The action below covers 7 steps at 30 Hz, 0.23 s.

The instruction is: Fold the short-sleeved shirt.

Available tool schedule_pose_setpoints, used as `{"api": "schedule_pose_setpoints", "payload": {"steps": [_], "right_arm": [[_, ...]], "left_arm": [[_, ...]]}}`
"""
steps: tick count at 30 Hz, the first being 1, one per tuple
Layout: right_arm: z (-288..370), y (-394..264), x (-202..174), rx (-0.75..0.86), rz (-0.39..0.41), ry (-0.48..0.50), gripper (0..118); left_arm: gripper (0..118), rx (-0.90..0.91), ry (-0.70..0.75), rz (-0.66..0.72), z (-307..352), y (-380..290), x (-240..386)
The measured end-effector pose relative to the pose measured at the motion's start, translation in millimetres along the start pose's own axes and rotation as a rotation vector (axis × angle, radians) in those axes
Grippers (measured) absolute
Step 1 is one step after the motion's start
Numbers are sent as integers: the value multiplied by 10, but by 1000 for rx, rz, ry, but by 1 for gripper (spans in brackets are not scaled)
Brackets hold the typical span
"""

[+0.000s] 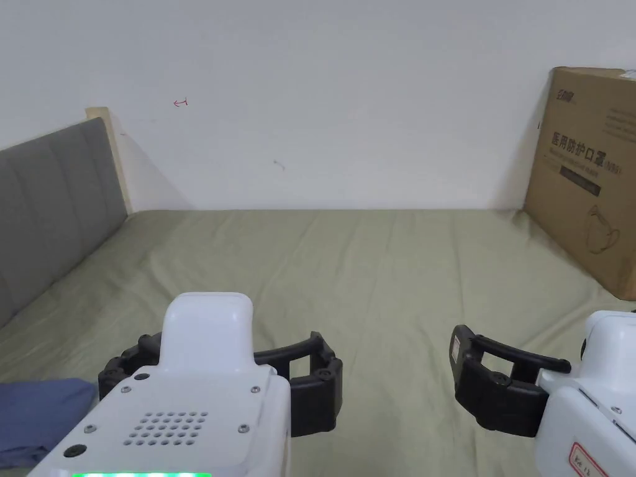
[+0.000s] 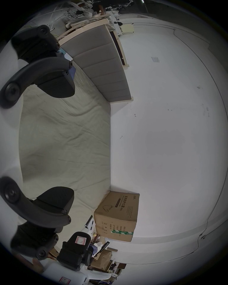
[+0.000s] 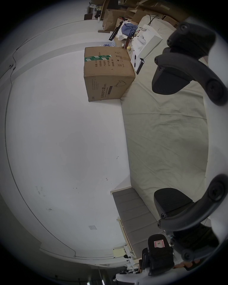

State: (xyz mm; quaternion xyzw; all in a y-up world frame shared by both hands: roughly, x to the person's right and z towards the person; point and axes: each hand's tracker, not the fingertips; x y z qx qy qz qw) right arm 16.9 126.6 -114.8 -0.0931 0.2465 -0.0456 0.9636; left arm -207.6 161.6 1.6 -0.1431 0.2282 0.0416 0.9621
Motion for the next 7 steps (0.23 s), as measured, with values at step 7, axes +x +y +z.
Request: {"api": "schedule_pose_setpoints", "payload": {"steps": [7], "right_arm": [[-14,-25,-11,-2,11,-10,118]], "left_arm": [[114,26,35,-33,-38,-49,5]]}}
